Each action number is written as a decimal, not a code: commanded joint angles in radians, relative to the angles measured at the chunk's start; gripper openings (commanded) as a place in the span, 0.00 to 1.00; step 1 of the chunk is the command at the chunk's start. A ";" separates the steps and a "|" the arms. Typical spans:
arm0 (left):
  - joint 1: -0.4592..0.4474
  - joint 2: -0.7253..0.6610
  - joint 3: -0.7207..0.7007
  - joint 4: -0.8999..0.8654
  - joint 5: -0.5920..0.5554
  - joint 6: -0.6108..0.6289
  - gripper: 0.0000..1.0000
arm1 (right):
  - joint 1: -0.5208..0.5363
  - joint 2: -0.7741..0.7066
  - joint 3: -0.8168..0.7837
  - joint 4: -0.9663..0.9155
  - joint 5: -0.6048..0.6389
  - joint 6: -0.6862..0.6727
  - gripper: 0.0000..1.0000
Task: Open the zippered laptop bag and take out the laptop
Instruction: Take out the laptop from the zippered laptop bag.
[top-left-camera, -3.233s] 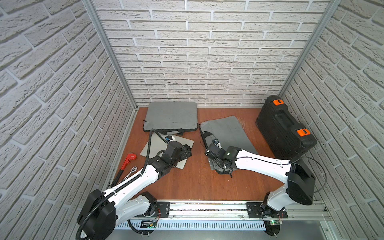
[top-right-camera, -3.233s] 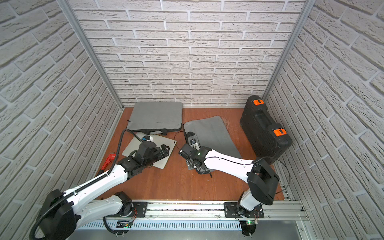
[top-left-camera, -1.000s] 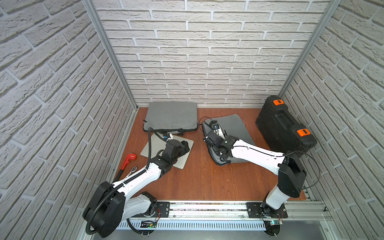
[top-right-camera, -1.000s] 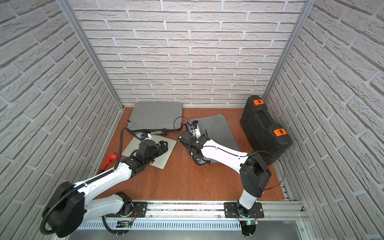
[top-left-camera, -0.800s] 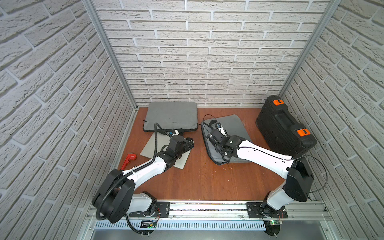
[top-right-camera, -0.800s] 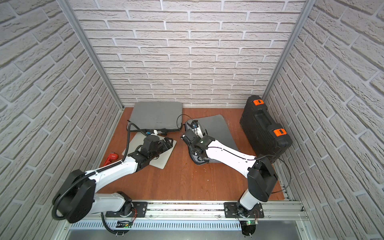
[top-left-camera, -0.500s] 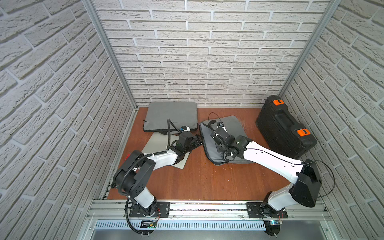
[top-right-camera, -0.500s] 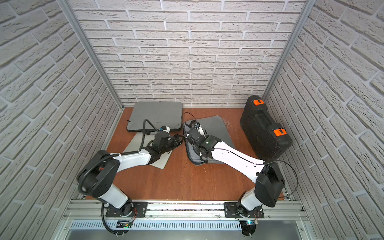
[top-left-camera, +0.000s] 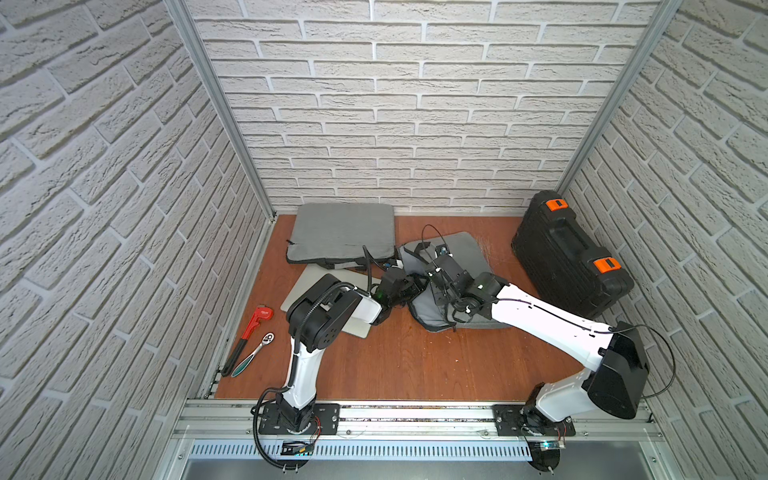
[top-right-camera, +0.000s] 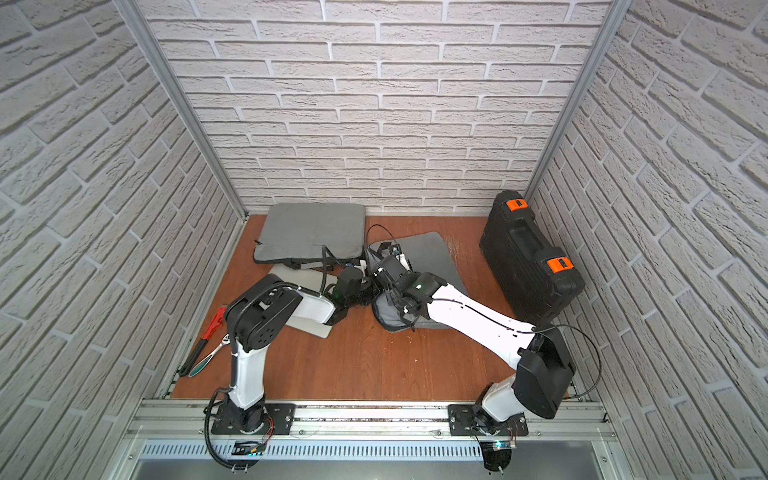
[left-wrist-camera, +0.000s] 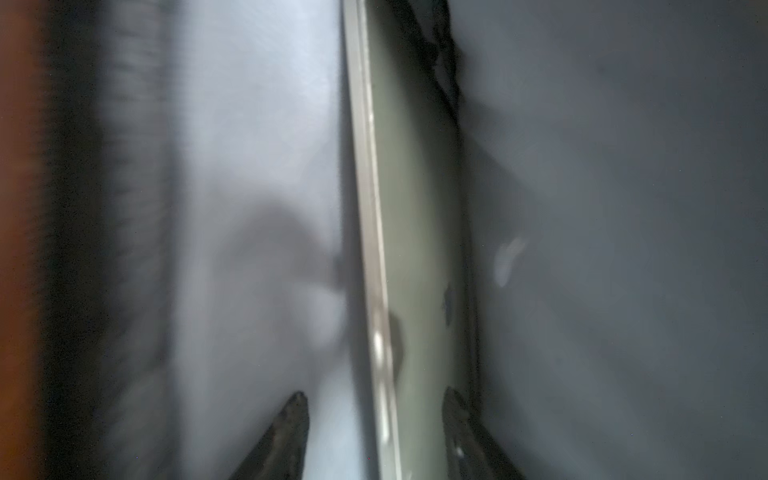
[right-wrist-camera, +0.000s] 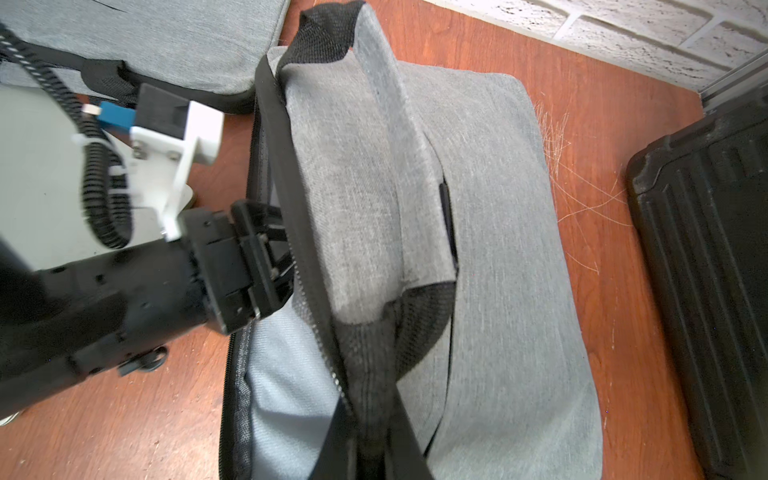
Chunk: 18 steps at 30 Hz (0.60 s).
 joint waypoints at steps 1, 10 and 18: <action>-0.010 0.056 0.035 0.133 0.034 -0.046 0.50 | 0.004 -0.061 0.000 0.117 -0.029 0.015 0.06; -0.016 0.192 0.118 0.265 0.065 -0.127 0.36 | 0.004 -0.061 -0.014 0.148 -0.078 0.021 0.06; -0.020 0.236 0.158 0.329 0.067 -0.166 0.26 | 0.005 -0.058 -0.027 0.167 -0.101 0.021 0.06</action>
